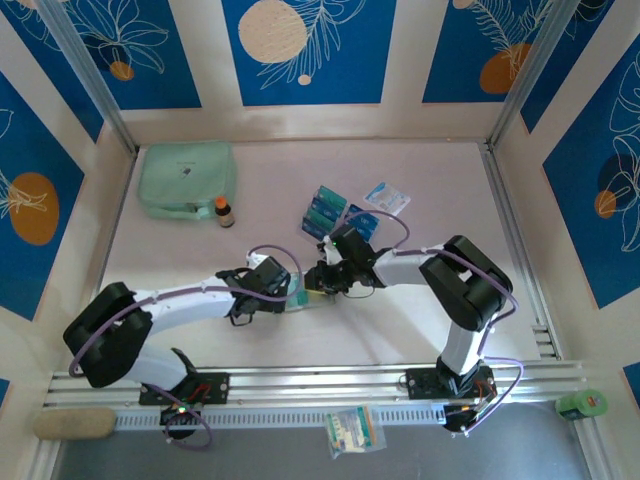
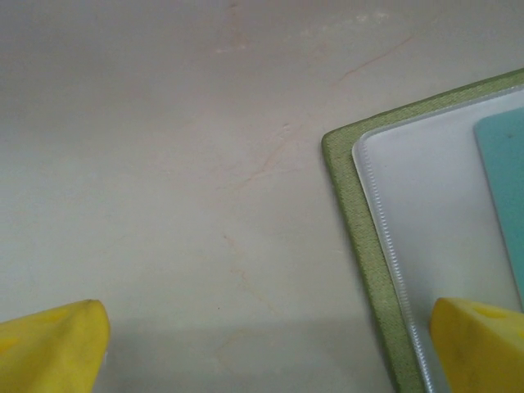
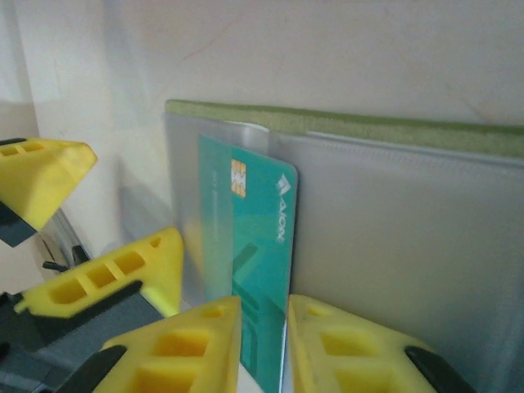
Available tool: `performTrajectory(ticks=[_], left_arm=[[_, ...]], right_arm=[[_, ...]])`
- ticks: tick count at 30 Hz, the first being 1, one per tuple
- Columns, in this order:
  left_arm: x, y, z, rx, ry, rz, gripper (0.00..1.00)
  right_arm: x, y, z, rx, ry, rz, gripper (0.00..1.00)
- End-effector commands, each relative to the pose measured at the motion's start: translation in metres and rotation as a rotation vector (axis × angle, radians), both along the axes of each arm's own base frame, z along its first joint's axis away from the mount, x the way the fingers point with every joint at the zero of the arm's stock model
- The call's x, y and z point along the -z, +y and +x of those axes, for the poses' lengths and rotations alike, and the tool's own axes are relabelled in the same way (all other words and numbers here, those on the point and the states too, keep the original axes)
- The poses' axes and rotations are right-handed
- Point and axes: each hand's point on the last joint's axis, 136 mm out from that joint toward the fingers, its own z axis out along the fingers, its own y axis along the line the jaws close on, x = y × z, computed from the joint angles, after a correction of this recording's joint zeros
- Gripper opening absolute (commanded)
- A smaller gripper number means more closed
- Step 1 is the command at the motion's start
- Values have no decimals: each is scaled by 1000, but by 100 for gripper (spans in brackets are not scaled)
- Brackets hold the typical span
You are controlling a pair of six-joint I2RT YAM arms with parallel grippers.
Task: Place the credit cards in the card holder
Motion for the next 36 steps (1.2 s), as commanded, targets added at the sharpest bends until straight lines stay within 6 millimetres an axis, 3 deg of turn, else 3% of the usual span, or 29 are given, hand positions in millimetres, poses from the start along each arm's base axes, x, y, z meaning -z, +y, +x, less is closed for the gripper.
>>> performTrajectory(ticks=[1, 7, 14, 28, 36], left_arm=[[-17, 7, 5, -50, -28, -28, 100], [-18, 21, 5, -120, -23, -86, 100], [-4, 25, 1, -130, 12, -86, 100], [11, 25, 1, -130, 42, -62, 100], [14, 24, 1, -128, 49, -62, 100]], right_arm=[[-24, -9, 0, -32, -61, -37, 26], [-35, -5, 3, -65, -101, -69, 21], [-20, 6, 8, -89, -114, -140, 8], [9, 20, 3, -135, -88, -215, 5], [13, 42, -6, -173, -71, -202, 3]])
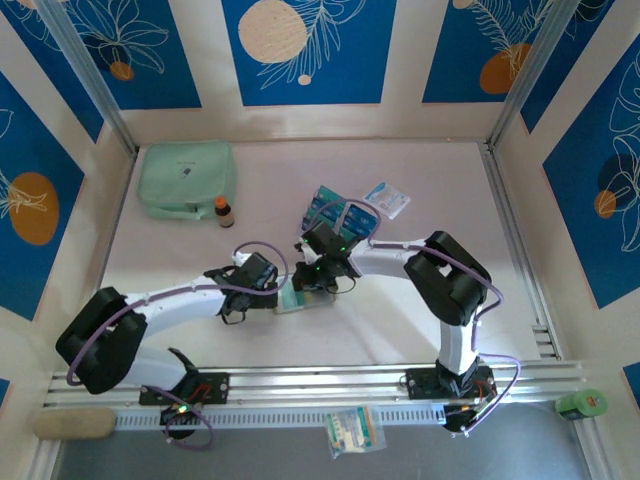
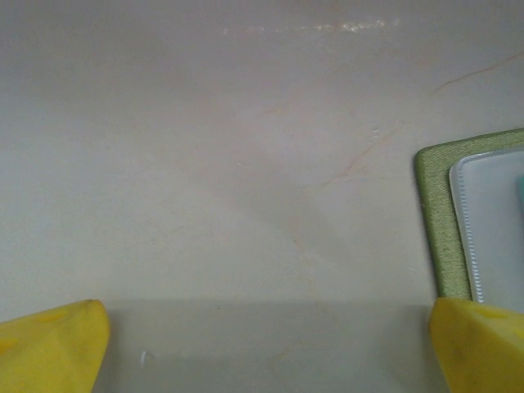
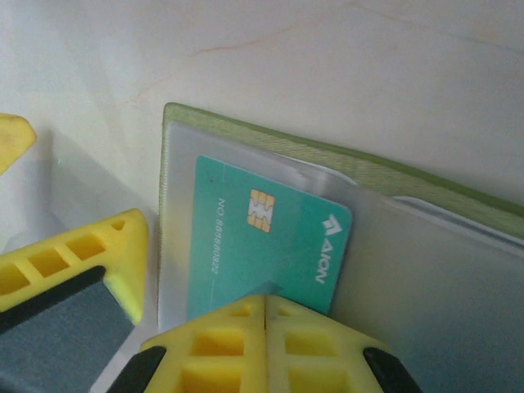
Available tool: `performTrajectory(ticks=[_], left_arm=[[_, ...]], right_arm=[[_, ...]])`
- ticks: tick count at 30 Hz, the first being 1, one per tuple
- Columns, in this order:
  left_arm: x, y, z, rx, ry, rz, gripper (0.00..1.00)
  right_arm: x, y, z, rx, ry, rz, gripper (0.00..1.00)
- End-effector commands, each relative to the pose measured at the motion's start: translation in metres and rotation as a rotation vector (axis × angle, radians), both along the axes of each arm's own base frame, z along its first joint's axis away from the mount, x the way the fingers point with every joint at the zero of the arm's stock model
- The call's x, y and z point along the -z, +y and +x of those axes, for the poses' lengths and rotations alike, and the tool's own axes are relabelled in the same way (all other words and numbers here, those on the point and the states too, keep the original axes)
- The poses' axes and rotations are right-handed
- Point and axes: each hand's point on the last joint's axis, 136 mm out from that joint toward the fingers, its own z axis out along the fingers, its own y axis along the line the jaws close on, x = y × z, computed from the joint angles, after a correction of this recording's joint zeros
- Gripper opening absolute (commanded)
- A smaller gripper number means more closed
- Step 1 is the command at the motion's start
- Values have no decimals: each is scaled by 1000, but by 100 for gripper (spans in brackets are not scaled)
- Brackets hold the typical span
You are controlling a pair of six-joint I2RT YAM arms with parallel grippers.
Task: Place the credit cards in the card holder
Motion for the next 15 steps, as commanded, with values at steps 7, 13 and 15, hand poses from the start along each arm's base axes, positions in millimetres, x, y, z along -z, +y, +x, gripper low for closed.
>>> performTrajectory(ticks=[7, 13, 15], left_arm=[[6, 5, -3, -14, 17, 5, 100], [8, 6, -5, -17, 19, 5, 100], [8, 7, -5, -17, 19, 5, 100]], right_arm=[[-30, 7, -4, -23, -20, 44, 3], [-30, -15, 2, 27, -38, 7, 3], [-23, -19, 2, 30, -32, -14, 2]])
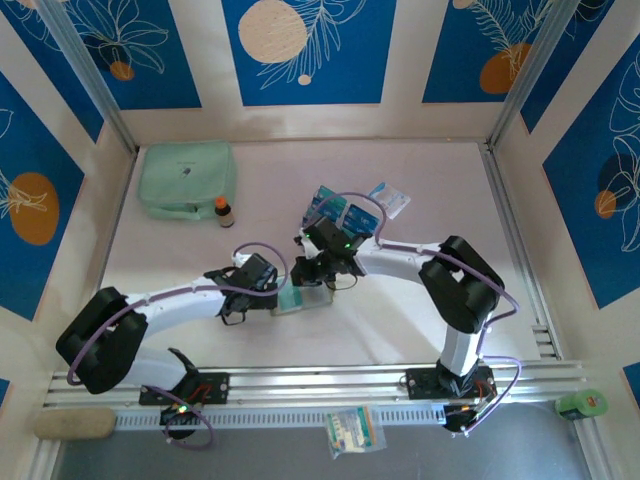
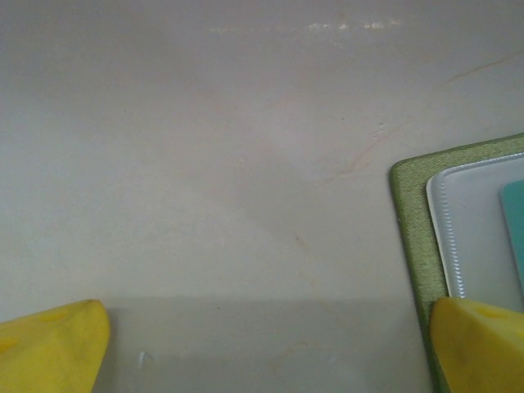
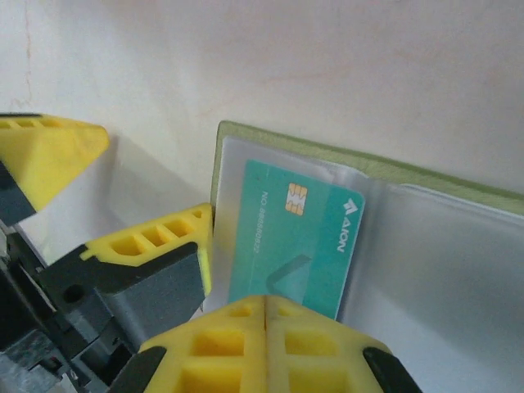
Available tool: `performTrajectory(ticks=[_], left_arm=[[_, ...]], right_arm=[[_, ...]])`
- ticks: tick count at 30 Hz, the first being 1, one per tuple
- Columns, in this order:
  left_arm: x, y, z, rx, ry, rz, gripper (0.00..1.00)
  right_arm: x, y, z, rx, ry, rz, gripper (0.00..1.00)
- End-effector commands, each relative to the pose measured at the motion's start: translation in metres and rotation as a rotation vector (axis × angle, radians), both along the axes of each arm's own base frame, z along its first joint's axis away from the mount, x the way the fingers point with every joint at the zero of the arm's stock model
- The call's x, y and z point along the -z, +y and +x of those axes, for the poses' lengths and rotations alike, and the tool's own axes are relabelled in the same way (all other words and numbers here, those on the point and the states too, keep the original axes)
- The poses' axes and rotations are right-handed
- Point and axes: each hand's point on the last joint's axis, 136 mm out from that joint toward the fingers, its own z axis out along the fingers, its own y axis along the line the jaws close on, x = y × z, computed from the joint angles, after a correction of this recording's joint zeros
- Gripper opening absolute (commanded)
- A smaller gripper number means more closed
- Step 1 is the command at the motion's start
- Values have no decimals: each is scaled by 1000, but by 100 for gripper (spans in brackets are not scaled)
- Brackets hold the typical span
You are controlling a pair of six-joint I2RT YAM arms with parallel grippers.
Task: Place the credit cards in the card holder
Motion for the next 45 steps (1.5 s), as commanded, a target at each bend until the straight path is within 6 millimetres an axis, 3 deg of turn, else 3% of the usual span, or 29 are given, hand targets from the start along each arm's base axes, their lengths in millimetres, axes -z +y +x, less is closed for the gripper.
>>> performTrajectory(ticks=[1, 10, 17, 25, 28, 45], left_arm=[[6, 6, -4, -15, 17, 5, 100], [6, 6, -4, -15, 15, 4, 100], [4, 6, -4, -17, 8, 1, 100], [-37, 15, 9, -62, -95, -22, 100], [-41, 20, 9, -89, -95, -42, 100], [6, 16, -6, -100, 30, -78, 100]], right_arm=[[15, -16, -6, 10, 28, -61, 2], [36, -10, -13, -5, 67, -83, 1], [45, 6, -26, -49, 90, -100, 0], [44, 10, -27, -37, 91, -101, 0], [41, 11, -26, -36, 85, -96, 0], [2, -8, -3, 9, 8, -71, 2]])
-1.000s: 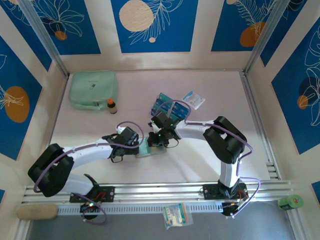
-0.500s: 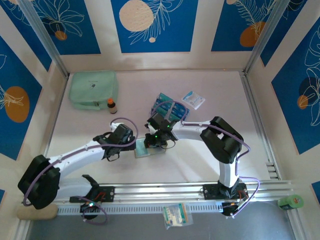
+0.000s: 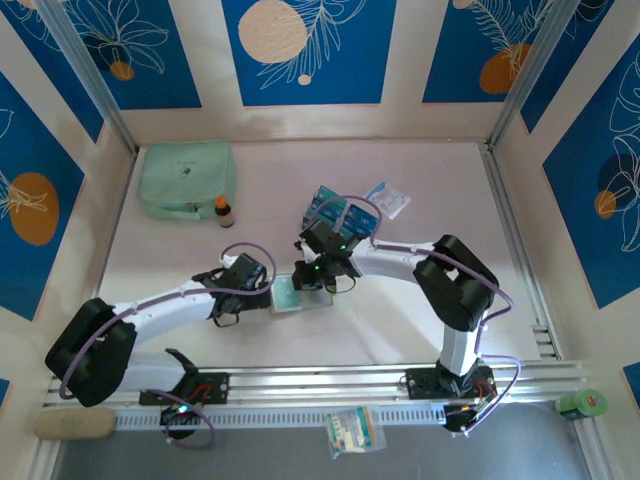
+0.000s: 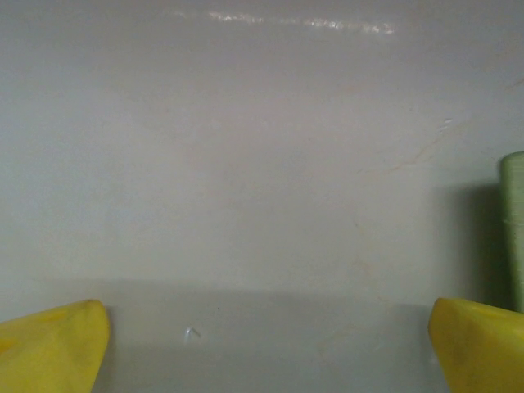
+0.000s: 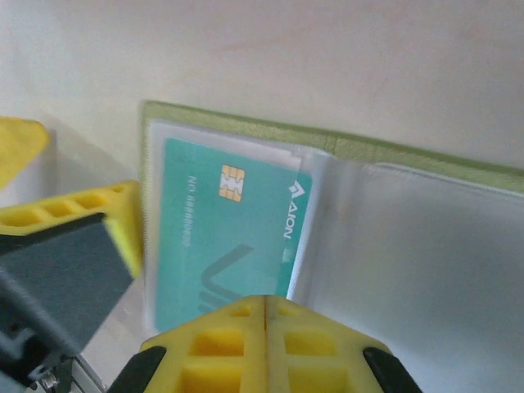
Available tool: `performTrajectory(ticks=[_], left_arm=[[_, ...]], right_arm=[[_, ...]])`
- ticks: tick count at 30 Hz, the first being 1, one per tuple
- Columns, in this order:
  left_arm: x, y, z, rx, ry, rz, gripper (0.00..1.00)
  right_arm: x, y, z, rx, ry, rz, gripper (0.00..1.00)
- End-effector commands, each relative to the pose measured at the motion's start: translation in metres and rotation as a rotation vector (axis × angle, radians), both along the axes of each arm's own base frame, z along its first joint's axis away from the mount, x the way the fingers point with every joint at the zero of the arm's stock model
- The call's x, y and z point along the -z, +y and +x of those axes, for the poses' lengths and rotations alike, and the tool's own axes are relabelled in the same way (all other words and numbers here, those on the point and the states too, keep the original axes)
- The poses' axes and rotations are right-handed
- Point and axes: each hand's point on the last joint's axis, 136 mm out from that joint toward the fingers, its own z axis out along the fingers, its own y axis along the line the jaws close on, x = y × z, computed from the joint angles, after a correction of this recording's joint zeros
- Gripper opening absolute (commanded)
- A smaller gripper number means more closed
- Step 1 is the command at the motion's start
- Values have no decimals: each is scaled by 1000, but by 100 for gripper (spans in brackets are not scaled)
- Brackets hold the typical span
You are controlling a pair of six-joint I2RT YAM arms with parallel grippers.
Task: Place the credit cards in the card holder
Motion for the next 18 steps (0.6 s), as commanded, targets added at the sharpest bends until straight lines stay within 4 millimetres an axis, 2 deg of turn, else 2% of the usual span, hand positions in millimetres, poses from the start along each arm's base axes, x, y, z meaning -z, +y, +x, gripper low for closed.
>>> performTrajectory(ticks=[1, 10, 18], left_arm=[[6, 0, 0, -16, 11, -17, 100], [10, 1, -1, -13, 19, -6, 100], [13, 1, -2, -11, 27, -1, 100]], right_arm=[[-11, -3, 3, -6, -13, 0, 2], [5, 4, 3, -5, 20, 0, 2], [10, 13, 4, -16, 35, 8, 2]])
